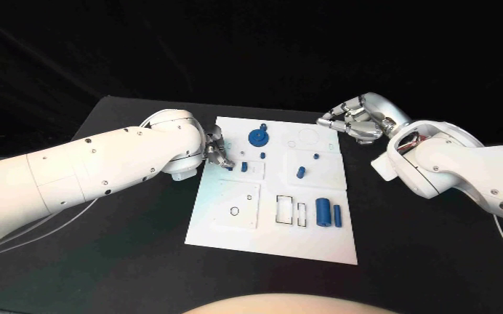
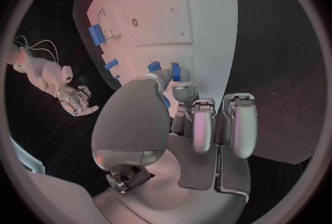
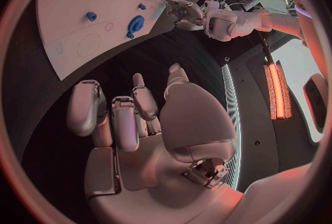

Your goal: Assemble the parts on the task board

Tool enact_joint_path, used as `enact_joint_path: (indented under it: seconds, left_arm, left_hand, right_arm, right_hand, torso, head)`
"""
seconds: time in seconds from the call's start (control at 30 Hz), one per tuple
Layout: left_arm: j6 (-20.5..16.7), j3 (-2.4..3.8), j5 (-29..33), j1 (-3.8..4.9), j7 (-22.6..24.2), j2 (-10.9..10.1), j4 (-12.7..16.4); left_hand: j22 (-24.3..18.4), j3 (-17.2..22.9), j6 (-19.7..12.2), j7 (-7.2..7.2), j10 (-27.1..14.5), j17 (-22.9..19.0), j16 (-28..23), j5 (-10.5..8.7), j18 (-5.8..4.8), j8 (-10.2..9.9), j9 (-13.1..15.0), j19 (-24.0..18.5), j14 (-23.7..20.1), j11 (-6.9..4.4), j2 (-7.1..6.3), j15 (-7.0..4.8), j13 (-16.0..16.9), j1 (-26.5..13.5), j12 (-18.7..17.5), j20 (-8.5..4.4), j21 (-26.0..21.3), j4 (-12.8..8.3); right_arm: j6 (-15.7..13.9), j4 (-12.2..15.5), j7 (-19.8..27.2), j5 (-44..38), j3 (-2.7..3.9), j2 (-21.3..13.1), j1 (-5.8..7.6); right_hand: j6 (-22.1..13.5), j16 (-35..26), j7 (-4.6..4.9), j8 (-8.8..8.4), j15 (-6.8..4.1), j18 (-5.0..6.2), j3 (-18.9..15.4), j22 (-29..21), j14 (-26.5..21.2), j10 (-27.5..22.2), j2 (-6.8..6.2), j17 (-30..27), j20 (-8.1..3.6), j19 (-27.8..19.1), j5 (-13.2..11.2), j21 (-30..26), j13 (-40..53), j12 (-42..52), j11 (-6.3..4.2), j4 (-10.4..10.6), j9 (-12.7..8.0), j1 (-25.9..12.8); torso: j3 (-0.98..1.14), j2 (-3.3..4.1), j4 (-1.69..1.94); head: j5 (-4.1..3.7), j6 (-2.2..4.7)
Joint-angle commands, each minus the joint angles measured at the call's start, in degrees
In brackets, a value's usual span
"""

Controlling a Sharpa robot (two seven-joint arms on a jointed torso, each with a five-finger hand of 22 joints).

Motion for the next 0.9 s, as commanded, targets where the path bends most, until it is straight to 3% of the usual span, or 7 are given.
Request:
enact_joint_path:
  seconds: [0.03,0.9]
  left_arm:
    - [1.36,-0.02,-0.85,-0.03,-1.01,0.05,0.10]
    - [2.95,-0.04,-1.32,-0.02,-1.37,0.83,-0.24]
  left_hand:
    - [14.01,6.65,0.43,-1.02,0.37,15.06,0.14,0.21,-0.54,0.38,0.06,5.07,6.02,-0.01,-0.30,-0.15,-0.05,0.39,0.21,0.03,0.17,-6.42]
    - [14.16,6.43,0.83,-1.40,0.93,15.06,0.14,-1.21,-0.59,1.52,0.02,5.18,6.02,-0.20,-1.64,-0.24,0.51,-1.55,0.88,0.02,0.27,-6.27]
  right_arm:
    - [0.48,0.10,0.36,-0.44,0.00,0.02,-0.04]
    - [0.45,0.30,0.35,-0.44,0.00,-0.20,-0.04]
  right_hand:
    - [-0.29,-0.28,-0.08,0.27,-0.51,0.76,-0.06,1.81,3.39,0.32,0.45,4.10,-0.14,0.34,0.37,-0.14,0.07,0.19,-0.28,-0.15,0.06,0.06]
    - [-0.29,-0.28,-0.08,0.27,-0.51,0.76,-0.06,1.81,3.39,0.32,0.45,4.10,-0.14,0.34,0.37,-0.14,0.07,0.19,-0.28,-0.15,0.06,0.06]
  torso:
    - [0.01,-0.01,0.02]
    - [0.02,-0.02,-0.02]
  head:
    - [0.02,-0.01]
    - [-0.24,-0.43]
